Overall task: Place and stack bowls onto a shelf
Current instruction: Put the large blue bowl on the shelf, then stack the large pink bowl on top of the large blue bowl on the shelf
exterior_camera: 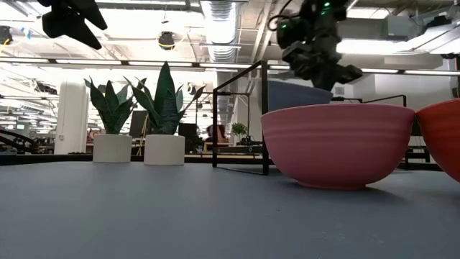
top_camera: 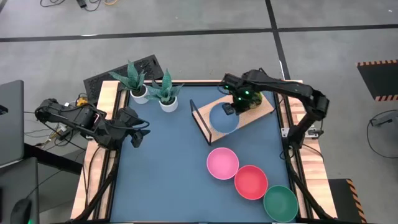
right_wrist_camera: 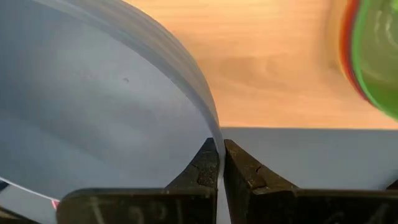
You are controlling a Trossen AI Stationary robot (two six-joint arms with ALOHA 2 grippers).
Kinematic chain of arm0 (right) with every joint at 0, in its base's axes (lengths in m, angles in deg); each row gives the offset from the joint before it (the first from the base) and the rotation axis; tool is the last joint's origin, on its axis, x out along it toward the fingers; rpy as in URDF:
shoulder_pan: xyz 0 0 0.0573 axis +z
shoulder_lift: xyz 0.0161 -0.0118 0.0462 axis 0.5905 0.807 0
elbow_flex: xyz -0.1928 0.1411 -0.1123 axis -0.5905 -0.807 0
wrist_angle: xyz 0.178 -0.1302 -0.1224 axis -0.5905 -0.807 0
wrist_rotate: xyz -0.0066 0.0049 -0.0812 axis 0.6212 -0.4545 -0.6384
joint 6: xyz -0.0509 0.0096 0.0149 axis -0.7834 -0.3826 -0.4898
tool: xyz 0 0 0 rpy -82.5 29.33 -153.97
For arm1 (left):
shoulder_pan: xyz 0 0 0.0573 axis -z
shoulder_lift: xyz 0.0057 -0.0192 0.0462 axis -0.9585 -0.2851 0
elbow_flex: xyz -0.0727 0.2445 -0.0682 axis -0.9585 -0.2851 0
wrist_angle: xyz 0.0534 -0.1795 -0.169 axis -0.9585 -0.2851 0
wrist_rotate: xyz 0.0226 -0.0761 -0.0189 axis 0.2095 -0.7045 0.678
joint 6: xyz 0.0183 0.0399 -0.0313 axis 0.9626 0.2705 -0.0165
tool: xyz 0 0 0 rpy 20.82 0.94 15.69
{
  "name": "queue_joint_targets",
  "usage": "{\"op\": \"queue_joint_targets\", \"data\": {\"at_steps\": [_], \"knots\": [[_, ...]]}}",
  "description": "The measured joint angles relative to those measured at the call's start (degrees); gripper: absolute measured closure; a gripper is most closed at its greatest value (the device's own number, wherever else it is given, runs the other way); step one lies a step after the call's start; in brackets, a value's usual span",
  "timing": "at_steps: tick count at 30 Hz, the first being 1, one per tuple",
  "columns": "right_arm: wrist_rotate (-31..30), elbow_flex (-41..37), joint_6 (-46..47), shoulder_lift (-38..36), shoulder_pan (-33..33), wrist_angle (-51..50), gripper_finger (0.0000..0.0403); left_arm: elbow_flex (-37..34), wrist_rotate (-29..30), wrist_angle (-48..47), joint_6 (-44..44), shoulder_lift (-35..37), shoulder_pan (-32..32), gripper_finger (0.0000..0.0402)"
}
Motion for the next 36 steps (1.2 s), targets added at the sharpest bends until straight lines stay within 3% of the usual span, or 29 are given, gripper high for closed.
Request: {"op": "queue_joint_targets", "data": {"at_steps": [10,18,31,36], "knots": [[-1.91,9.43,-5.91,11.75,-1.26,-8.17,0.0374,0.00,-0.03,-0.01,0.00,0.00,0.01,0.0132],[-3.34,9.75,-7.66,13.81,-1.57,-7.25,0.0371,0.00,-0.04,-0.03,0.04,-0.01,0.00,0.0132],[-7.98,10.01,-9.39,13.24,-1.57,-5.36,0.0246,0.00,0.02,-0.03,0.94,-0.02,0.00,0.0132],[-9.89,16.04,-10.82,13.32,-1.57,-8.46,0.0209,0.00,0.00,-0.14,0.94,-0.02,0.01,0.0132]]}}
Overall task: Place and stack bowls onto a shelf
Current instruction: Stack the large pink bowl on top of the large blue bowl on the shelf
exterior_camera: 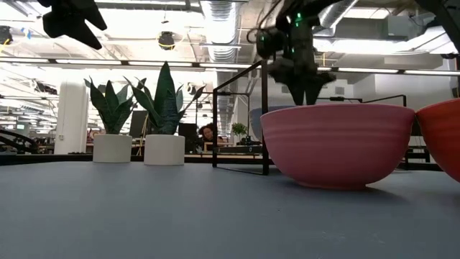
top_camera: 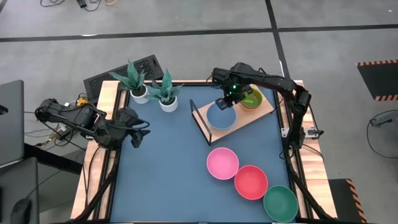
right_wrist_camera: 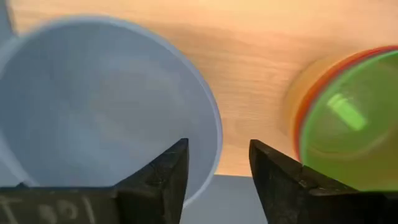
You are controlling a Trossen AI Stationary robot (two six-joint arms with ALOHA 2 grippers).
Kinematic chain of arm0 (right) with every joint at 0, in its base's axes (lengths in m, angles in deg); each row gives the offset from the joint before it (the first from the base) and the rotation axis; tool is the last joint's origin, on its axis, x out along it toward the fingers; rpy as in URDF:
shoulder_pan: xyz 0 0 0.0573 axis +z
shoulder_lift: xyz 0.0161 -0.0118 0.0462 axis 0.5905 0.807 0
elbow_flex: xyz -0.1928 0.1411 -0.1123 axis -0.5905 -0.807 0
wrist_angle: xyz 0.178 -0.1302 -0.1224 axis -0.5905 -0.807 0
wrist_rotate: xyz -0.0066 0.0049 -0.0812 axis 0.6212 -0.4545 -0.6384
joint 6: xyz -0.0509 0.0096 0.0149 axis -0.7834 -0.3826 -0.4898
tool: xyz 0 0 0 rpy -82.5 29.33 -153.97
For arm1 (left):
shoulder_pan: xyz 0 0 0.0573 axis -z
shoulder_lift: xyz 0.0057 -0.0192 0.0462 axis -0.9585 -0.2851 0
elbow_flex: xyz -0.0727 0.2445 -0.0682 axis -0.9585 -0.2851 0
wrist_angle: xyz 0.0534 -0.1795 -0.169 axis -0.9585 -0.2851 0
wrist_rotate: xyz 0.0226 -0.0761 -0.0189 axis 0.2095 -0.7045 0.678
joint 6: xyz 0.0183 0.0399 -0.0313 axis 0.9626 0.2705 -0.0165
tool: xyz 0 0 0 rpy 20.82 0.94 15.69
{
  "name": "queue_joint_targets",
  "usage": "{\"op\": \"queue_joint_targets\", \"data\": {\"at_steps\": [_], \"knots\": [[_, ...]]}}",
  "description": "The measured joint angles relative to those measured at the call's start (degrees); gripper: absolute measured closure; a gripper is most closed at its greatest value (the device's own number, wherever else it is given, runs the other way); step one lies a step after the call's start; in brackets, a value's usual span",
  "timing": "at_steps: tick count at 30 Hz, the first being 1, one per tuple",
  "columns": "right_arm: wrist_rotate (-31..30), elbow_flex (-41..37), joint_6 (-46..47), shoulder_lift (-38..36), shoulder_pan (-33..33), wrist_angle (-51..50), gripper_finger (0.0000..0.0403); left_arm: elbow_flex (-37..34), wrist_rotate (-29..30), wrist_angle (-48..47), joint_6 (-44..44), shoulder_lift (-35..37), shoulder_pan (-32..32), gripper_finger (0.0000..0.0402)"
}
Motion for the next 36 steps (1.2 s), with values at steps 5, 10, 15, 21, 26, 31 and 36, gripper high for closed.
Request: {"op": "queue_joint_targets", "data": {"at_steps": [5,10,15,21,26,31,36], "knots": [[-1.58,9.92,-0.66,-0.63,3.20,-6.15,0.0202,0.00,-0.02,-0.04,-0.58,0.00,-0.01,0.0132],[-2.81,12.99,1.96,-6.75,12.64,-6.49,0.0201,0.00,-1.00,-0.07,-0.98,0.00,0.01,0.0132],[-12.17,11.01,14.53,-14.06,26.11,-7.06,0.0203,0.00,-0.49,-0.03,-0.98,0.00,0.01,0.0132],[-19.12,1.02,35.74,-19.17,42.73,-6.97,0.0204,0.00,0.48,0.20,-1.07,0.00,-0.01,0.0132],[-18.90,-11.26,47.27,-19.07,49.75,-4.56,0.0200,0.00,0.52,0.19,-1.39,0.00,0.01,0.0132],[-16.51,-20.52,47.86,-18.32,50.94,9.55,0.0198,0.00,0.55,0.17,-1.79,0.02,0.01,0.0132],[-15.60,-27.30,46.47,-18.39,49.79,19.34,0.0198,0.00,0.41,0.16,-2.46,0.01,-0.02,0.0132]]}}
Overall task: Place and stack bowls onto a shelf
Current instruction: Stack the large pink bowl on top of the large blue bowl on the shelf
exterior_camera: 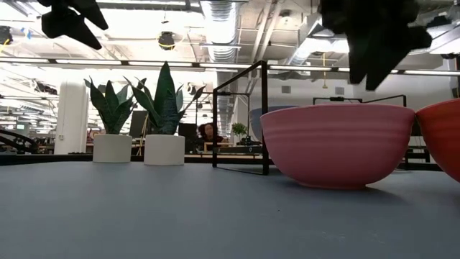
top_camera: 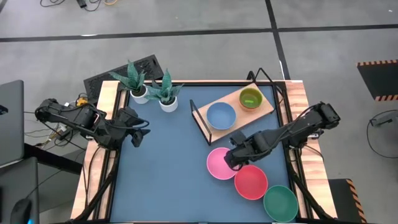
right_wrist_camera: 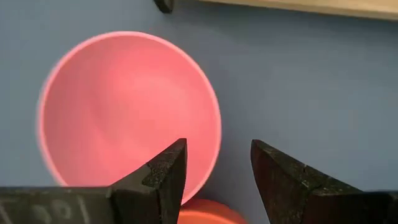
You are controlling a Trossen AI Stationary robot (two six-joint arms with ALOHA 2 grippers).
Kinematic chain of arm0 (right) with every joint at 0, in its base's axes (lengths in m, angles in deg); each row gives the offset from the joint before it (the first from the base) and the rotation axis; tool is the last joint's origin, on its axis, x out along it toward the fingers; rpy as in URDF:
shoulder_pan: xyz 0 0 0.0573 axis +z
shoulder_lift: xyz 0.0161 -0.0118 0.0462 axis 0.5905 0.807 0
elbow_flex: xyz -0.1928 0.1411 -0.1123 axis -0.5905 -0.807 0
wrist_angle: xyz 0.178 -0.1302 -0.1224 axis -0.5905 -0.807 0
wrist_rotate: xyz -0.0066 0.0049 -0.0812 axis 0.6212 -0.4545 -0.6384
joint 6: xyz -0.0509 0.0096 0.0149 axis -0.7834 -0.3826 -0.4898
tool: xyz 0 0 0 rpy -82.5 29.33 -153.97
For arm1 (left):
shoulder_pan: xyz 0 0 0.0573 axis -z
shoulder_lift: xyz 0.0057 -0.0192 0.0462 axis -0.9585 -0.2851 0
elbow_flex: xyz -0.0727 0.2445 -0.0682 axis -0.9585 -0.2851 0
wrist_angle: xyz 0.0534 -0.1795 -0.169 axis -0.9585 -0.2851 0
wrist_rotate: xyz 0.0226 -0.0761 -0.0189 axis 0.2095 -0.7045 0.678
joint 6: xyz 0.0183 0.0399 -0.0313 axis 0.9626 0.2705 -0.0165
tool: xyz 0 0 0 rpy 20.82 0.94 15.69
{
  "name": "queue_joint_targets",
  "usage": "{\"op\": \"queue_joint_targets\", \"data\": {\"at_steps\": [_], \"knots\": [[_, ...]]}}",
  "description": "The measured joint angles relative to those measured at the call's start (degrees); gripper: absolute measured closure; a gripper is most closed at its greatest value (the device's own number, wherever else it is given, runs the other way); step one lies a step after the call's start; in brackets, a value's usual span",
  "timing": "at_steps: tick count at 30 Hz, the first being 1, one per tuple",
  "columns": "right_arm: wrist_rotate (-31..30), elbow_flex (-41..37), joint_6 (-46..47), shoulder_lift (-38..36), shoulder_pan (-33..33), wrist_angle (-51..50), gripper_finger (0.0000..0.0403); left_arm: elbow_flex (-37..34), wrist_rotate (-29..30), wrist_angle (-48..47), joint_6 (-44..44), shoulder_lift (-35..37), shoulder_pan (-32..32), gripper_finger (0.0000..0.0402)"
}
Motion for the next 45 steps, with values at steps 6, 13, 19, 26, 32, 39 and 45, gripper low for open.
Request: {"op": "queue_joint_targets", "data": {"at_steps": [6,13,19,26,32,39,45], "knots": [[2.72,-5.09,-1.72,0.01,-1.01,5.17,0.0198,0.00,-1.04,-0.01,-0.05,0.01,0.02,0.0132],[4.19,-9.50,-2.68,-0.01,-1.05,12.07,0.0198,0.00,-1.06,0.00,-0.16,0.01,0.02,0.0132],[6.15,-13.17,-2.70,0.01,-1.79,13.69,0.0228,0.00,-1.00,0.00,-0.16,-0.01,0.02,0.0132],[8.96,-15.07,-4.21,0.01,-2.51,17.15,0.0313,0.00,-0.97,-0.03,-0.16,0.00,0.00,0.0132],[10.07,-13.69,-4.96,0.00,-3.31,16.79,0.0374,0.00,-0.39,-0.03,-0.14,0.00,0.01,0.0132],[12.56,-4.73,-10.39,0.03,-4.54,12.22,0.0374,0.00,-0.26,-0.05,0.01,0.01,0.02,0.0132],[13.28,10.34,-17.66,0.03,-5.58,2.07,0.0374,0.00,-0.36,-0.09,0.03,-0.01,0.02,0.0132]]}}
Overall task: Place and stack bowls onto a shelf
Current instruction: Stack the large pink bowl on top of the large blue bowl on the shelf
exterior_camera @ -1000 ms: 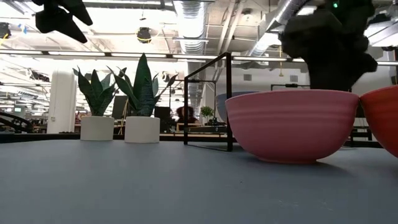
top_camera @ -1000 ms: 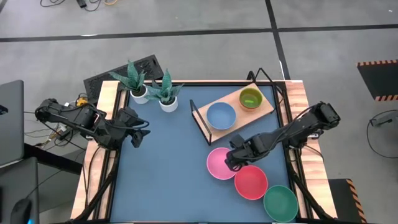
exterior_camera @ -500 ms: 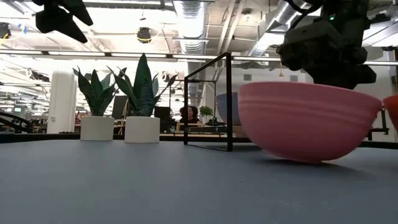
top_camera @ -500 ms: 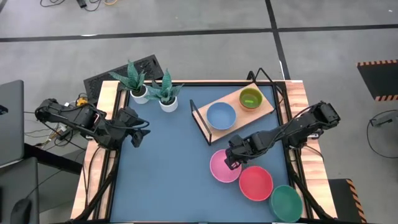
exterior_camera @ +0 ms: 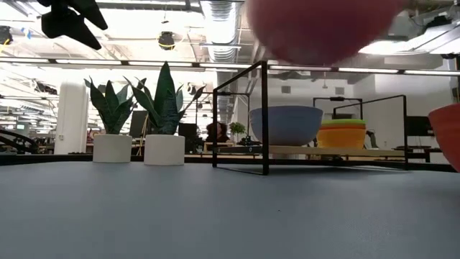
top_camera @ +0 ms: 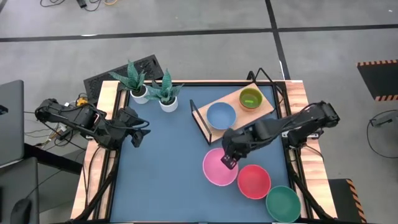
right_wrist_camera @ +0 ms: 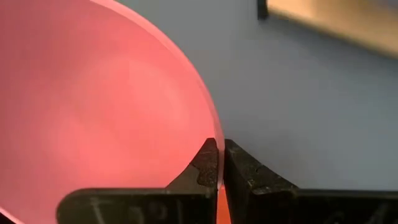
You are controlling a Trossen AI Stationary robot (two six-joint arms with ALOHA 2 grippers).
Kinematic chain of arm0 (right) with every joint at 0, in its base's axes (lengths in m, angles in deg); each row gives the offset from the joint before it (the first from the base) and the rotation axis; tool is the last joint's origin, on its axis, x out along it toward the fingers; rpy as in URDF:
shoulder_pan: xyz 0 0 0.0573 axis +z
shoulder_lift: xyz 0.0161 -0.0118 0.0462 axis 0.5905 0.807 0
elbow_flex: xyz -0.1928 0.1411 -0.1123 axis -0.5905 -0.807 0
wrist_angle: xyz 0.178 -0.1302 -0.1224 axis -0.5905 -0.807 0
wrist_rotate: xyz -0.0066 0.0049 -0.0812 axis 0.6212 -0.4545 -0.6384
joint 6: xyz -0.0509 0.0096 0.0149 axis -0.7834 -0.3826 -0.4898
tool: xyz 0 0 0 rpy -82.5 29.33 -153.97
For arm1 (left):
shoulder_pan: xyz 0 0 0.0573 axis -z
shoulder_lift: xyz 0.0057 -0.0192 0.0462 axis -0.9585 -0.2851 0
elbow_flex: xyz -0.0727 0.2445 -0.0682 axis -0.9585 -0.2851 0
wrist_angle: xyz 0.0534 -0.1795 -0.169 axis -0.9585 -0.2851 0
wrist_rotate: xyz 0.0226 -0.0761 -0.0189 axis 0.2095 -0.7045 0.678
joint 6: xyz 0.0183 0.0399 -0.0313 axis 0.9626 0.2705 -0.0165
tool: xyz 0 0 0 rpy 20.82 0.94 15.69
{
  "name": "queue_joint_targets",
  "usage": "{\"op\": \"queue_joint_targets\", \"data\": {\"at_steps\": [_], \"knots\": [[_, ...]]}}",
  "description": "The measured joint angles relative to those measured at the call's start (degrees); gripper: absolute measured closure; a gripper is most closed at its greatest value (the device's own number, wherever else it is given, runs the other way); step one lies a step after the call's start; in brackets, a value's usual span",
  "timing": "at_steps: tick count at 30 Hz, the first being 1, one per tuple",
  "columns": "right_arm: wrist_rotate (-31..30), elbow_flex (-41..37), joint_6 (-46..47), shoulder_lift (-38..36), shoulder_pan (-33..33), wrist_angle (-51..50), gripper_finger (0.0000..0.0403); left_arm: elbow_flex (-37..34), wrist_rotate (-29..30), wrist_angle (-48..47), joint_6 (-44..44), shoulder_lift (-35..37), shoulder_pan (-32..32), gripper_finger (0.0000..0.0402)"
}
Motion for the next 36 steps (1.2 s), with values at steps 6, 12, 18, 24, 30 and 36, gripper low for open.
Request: {"op": "queue_joint_targets", "data": {"at_steps": [6,12,18,24,30,36], "knots": [[-6.17,14.86,-5.91,-0.44,-4.19,-14.96,0.0374,0.00,-0.03,-0.09,0.02,0.02,0.00,0.0132],[-10.54,18.70,-8.70,-5.47,-14.75,-21.78,0.0374,0.00,-0.04,-0.43,0.45,0.02,-0.02,0.0132],[-10.88,15.37,-11.46,-8.68,-28.56,-22.01,0.0374,0.00,-0.05,-0.42,1.11,0.02,-0.02,0.0132],[-4.07,11.52,-18.65,-5.77,-37.62,-16.60,0.0374,0.00,-0.07,-0.44,1.11,0.02,-0.02,0.0132],[0.53,11.16,-25.24,0.50,-41.86,-16.10,0.0374,0.00,-0.07,-0.97,1.07,0.00,-0.02,0.0132],[3.52,11.16,-29.84,5.17,-44.16,-15.92,0.0374,0.00,-0.09,-0.98,1.03,0.00,-0.02,0.0132]]}}
